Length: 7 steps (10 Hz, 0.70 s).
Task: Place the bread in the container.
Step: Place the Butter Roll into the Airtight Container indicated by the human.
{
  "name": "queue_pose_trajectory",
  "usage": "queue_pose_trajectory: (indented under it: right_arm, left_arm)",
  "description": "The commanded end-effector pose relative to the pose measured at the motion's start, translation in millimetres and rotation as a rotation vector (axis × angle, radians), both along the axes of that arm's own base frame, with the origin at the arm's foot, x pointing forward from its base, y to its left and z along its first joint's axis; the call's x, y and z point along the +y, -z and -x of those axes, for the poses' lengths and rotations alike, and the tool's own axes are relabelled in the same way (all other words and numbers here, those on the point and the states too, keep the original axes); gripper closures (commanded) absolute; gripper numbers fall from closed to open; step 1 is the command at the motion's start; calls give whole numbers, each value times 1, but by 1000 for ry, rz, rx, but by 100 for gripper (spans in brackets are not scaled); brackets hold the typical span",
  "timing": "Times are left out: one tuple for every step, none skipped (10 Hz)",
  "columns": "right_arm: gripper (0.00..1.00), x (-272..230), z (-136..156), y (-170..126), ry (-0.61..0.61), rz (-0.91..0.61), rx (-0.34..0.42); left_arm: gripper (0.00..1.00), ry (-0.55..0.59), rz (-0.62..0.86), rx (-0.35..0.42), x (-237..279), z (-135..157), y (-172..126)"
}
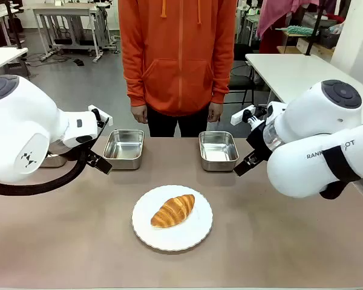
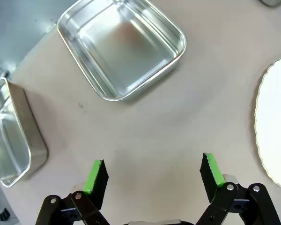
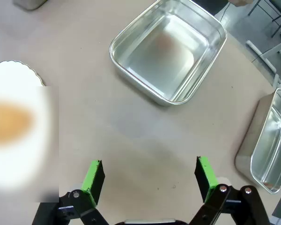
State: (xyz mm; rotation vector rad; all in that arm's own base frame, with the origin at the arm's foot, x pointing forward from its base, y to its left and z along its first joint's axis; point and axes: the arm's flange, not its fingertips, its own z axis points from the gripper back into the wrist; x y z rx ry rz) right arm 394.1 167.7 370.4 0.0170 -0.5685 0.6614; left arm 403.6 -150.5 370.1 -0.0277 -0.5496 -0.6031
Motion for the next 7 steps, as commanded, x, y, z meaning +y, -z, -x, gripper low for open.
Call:
queue_pose_trajectory:
  right_arm:
    - [0, 0, 0, 0, 0, 0, 0]
    - [0, 0, 0, 0, 0, 0, 0]
    - [0, 0, 0, 0, 0, 0, 0]
    - [0, 0, 0, 0, 0, 0, 0]
    - [0, 0, 0, 0, 0, 0, 0]
    - [0, 0, 0, 0, 0, 0, 0]
    - [0, 0, 0, 0, 0, 0, 0]
  left_arm:
    - [0, 0, 0, 0, 0, 0, 0]
    - [0, 0, 0, 0, 0, 0, 0]
    - [0, 0, 0, 0, 0, 0, 0]
    - [0, 0, 0, 0, 0, 0, 0]
    - [0, 0, 0, 0, 0, 0, 0]
    - [0, 0, 0, 0, 0, 0, 0]
    - [0, 0, 0, 0, 0, 0, 0]
